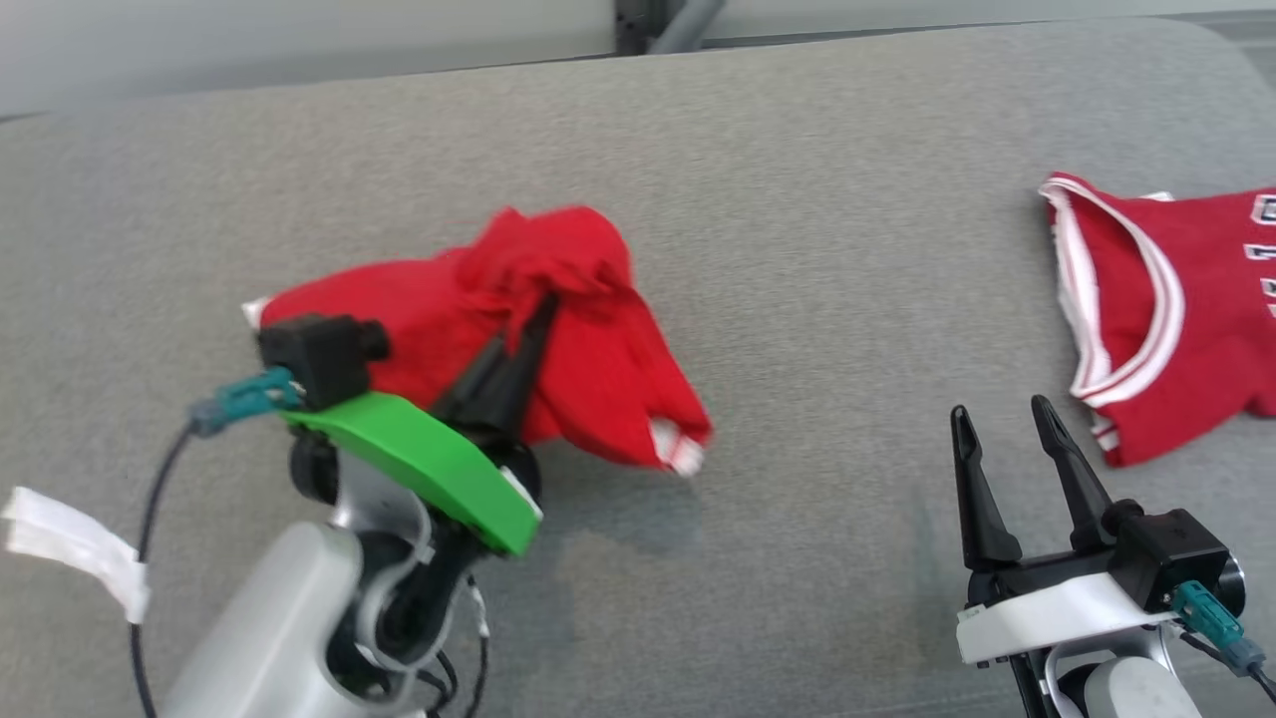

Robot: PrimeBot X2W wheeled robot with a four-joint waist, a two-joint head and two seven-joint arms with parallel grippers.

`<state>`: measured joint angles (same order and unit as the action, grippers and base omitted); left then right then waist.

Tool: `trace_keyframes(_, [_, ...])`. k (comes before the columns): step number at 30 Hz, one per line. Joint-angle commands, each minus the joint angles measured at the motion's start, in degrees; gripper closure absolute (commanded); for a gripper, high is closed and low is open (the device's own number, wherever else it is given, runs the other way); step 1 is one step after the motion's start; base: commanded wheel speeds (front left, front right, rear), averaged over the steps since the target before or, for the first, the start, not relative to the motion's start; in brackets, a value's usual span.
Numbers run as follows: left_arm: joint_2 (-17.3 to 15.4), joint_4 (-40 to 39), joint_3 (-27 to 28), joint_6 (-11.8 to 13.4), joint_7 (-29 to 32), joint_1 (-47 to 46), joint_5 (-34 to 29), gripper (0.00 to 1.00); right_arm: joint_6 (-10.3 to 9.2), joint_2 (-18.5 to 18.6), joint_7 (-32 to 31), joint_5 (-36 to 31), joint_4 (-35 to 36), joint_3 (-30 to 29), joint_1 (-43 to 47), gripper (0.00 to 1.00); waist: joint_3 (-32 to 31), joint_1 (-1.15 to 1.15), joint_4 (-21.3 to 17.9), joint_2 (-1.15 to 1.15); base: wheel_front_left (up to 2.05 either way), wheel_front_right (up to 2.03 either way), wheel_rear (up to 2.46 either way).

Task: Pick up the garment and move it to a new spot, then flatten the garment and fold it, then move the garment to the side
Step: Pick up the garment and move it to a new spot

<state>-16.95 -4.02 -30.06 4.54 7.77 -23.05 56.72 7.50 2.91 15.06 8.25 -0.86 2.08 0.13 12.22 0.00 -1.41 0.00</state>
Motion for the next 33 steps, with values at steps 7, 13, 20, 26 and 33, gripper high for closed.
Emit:
trace_keyframes(7, [2.59, 2.30, -4.03, 2.77, 1.89, 2.56, -0.74, 1.00, -0.02, -0.01, 0.14, 1.72, 0.34, -0.05, 0.20, 0.00, -1.55, 0.00, -8.27, 0.00, 0.00, 0.00, 0.00])
trace_keyframes(13, [5.61, 15.60, -5.79, 1.40, -0.09, -0.54, -2.40, 1.00, -0.02, -0.01, 0.14, 2.36, 0.12, -0.15, -0.67, 0.00, -0.83, 0.00, -8.90, 0.00, 0.00, 0.00, 0.00])
trace_keyframes(20, [9.35, 30.50, -7.52, -1.07, -4.34, -3.58, -4.57, 1.00, -0.02, -0.01, 0.14, 2.68, -0.53, 0.06, -0.95, 0.00, -1.33, 0.00, -8.89, 0.00, 0.00, 0.00, 0.00])
trace_keyframes(26, [9.69, 35.35, -8.87, -1.71, -8.75, -4.93, -7.35, 0.00, -0.02, -0.02, 0.15, 2.04, -0.70, -0.51, 0.49, 0.00, -3.12, 0.00, -8.05, 0.00, 0.00, 0.00, 0.00])
trace_keyframes(33, [6.00, 29.57, -8.87, 1.22, -15.08, -2.17, -11.86, 0.00, -0.02, 0.00, 0.15, 0.85, 0.43, -2.14, 2.40, 0.00, -5.96, 0.00, -6.04, 0.00, 0.00, 0.00, 0.00])
